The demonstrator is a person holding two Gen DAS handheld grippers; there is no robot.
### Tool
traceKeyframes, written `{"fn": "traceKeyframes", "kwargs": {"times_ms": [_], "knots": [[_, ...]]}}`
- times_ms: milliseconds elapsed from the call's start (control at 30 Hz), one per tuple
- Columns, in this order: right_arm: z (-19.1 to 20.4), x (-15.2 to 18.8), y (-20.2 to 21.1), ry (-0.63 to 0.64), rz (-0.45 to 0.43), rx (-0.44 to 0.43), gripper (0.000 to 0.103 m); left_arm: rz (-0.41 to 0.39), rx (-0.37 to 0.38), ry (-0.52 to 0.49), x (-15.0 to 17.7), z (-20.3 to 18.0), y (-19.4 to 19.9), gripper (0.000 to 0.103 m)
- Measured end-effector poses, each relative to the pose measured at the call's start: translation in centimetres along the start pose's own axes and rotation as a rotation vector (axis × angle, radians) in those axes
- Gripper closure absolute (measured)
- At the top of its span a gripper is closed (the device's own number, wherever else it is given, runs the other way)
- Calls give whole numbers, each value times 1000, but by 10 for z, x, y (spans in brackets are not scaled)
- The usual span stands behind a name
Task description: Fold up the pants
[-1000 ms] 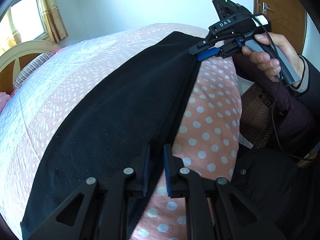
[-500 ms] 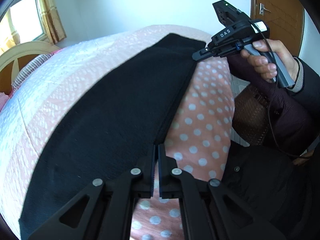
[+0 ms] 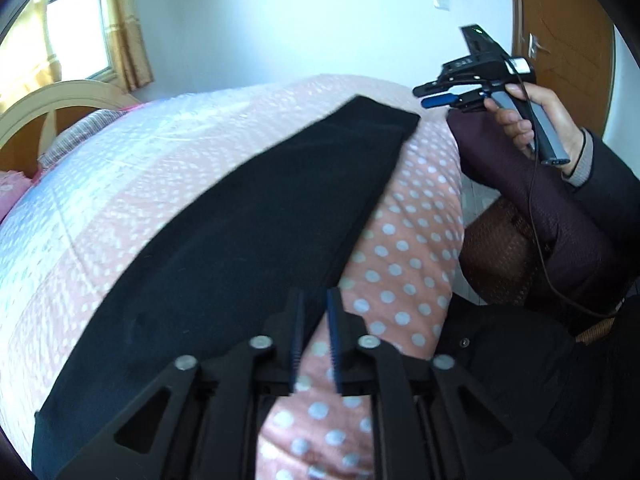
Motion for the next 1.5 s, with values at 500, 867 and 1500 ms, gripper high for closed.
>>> {"fn": "traceKeyframes", "kwargs": {"times_ms": [500,867,1500], "knots": [[67,56,-52,180,179,68,73,63,-230,230,101,94,58,56],[242,274,-132,770,534,-154,73,74,-246,287,127,95,65,54],[267,357,-157,1178,576,-101,100,14,-368,451,183,147,109,43]]}}
Point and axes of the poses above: each gripper's, at about its wrist camera, not at the fingertips, and y roughly against the way its jaws point, z to its left, x to its underside, the point moved 9 cm from there along -y, roughly the way its jaws point, and after that the axes turned 5 degrees about -y, right-handed, at the moved point
